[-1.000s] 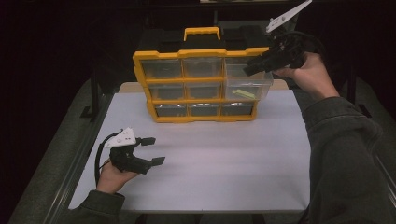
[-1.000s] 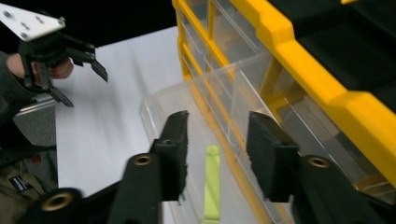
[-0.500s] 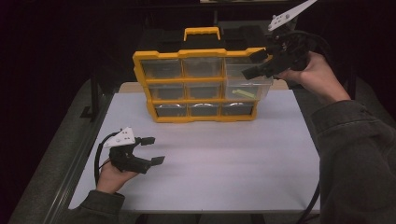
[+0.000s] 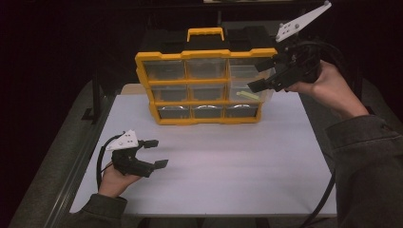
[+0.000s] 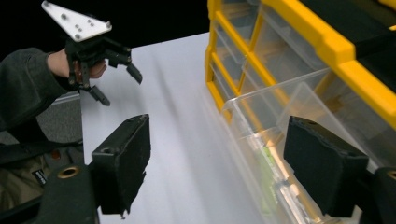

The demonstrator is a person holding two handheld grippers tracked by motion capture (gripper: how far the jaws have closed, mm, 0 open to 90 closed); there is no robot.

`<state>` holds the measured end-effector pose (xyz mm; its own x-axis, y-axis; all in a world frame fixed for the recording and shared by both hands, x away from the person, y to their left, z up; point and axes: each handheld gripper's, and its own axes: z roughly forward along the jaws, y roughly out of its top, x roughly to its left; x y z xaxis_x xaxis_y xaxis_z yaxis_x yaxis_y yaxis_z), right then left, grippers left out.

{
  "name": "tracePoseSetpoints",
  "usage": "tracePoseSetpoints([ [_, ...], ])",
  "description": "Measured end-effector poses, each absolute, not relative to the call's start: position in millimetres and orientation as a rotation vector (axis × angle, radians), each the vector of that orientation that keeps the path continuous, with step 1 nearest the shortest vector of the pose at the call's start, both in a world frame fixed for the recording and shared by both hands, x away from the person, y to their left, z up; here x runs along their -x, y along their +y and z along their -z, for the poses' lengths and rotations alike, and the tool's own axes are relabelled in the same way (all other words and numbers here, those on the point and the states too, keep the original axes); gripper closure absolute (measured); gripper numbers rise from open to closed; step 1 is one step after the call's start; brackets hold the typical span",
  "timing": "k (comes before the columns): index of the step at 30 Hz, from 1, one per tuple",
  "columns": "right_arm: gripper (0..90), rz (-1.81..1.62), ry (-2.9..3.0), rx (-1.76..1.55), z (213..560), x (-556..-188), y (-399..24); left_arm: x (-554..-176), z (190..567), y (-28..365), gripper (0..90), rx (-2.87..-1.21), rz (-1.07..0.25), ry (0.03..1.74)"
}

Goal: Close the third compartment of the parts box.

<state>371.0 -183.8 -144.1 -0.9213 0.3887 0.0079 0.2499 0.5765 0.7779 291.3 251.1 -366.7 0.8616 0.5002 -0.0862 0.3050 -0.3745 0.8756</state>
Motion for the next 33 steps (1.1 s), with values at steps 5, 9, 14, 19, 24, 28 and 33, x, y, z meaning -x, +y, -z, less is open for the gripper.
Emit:
tracePoseSetpoints([
  [5, 28.2, -1.267, 2.651, -0.505, 147, -362, -181, -291, 367, 250, 18.8, -1.989, -0.227, 0.596],
  [9, 32.5, -1.278, 2.663, -0.476, 150, -356, -179, -291, 367, 250, 18.8, -1.991, -0.23, 0.597],
  [14, 40.3, -1.303, 2.677, -0.45, 155, -352, -179, -292, 367, 250, 18.8, -1.985, -0.23, 0.604],
  [19, 47.9, -1.318, 2.7, -0.452, 162, -353, -181, -292, 368, 250, 18.8, -1.989, -0.226, 0.608],
  [24, 52.6, -1.31, 2.708, -0.446, 170, -351, -183, -292, 368, 249, 18.7, -1.993, -0.234, 0.599],
  [28, 57.7, -1.304, 2.714, -0.43, 174, -349, -183, -292, 368, 249, 18.7, -1.99, -0.226, 0.603],
  [33, 62.3, -1.311, 2.712, -0.44, 183, -353, -185, -293, 370, 248, 18.7, -2.001, -0.224, 0.598],
])
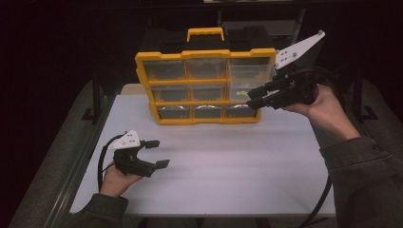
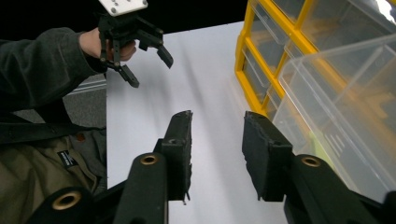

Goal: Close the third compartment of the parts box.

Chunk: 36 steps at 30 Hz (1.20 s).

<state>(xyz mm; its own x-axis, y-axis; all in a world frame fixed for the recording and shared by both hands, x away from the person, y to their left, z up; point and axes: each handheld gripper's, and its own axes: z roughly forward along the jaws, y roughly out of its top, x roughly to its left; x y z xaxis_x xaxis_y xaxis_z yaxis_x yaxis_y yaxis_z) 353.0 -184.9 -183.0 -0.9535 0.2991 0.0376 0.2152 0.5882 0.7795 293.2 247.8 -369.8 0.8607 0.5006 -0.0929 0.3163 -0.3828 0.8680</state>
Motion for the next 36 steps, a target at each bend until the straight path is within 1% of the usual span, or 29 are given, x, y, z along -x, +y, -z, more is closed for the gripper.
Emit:
tracePoseSetpoints([
  [4, 69.2, -1.297, 2.71, -0.465, 190, -356, -187, -293, 370, 247, 18.7, -1.993, -0.221, 0.599],
  [6, 70.2, -1.282, 2.709, -0.491, 193, -357, -188, -293, 370, 247, 18.7, -1.996, -0.223, 0.599],
  [11, 79.7, -1.228, 2.69, -0.525, 194, -361, -189, -295, 371, 248, 18.6, -2.001, -0.225, 0.606],
  [17, 88.0, -1.176, 2.686, -0.562, 198, -369, -186, -294, 372, 249, 18.6, -2.004, -0.223, 0.606],
  [36, 88.9, -1.098, 2.652, -0.577, 194, -381, -178, -293, 370, 251, 18.7, -1.991, -0.222, 0.606],
])
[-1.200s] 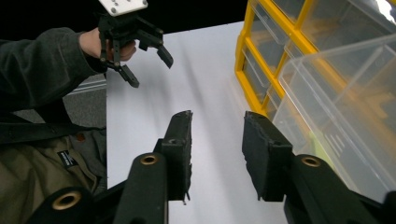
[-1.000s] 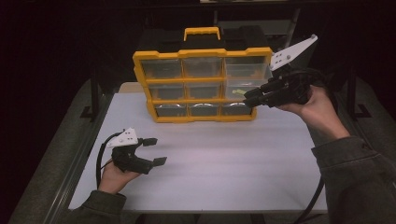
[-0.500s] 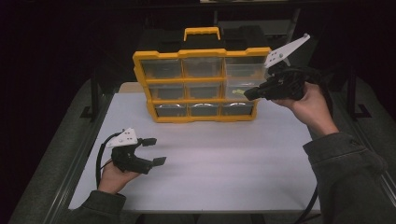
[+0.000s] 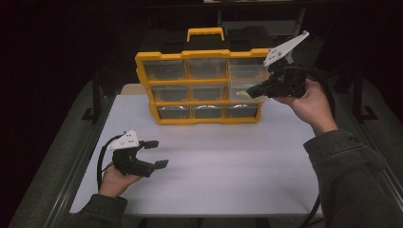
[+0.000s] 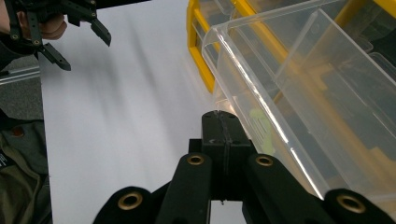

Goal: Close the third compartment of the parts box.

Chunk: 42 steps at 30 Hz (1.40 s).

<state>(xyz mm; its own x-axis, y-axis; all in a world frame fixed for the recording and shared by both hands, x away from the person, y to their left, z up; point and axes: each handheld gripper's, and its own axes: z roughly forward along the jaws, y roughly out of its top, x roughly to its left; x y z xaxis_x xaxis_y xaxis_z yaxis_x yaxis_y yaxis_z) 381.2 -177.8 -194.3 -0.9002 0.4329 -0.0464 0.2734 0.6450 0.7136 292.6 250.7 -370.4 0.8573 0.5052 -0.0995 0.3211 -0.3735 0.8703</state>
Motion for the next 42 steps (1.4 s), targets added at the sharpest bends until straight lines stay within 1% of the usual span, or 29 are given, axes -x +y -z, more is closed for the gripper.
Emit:
tracePoseSetpoints([
  [42, 88.9, -1.044, 2.624, -0.634, 190, -409, -170, -292, 369, 252, 18.7, -1.989, -0.226, 0.607],
])
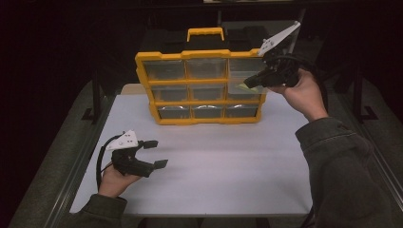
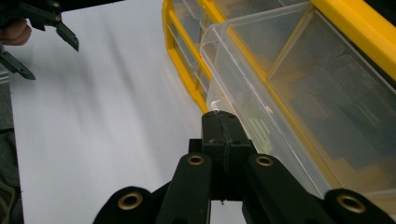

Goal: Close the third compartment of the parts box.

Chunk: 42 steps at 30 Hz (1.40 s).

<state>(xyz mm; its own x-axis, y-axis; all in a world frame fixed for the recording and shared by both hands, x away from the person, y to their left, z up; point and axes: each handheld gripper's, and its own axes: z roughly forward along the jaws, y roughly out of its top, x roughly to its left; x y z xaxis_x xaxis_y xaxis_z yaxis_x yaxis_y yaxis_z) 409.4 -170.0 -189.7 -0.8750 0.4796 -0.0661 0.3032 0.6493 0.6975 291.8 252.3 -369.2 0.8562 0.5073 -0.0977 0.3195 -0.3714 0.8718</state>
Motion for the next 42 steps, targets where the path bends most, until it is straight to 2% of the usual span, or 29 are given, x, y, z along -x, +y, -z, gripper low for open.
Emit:
tracePoseSetpoints([
  [42, 88.9, -1.003, 2.566, -0.798, 185, -437, -177, -292, 368, 254, 18.8, -1.979, -0.233, 0.607],
])
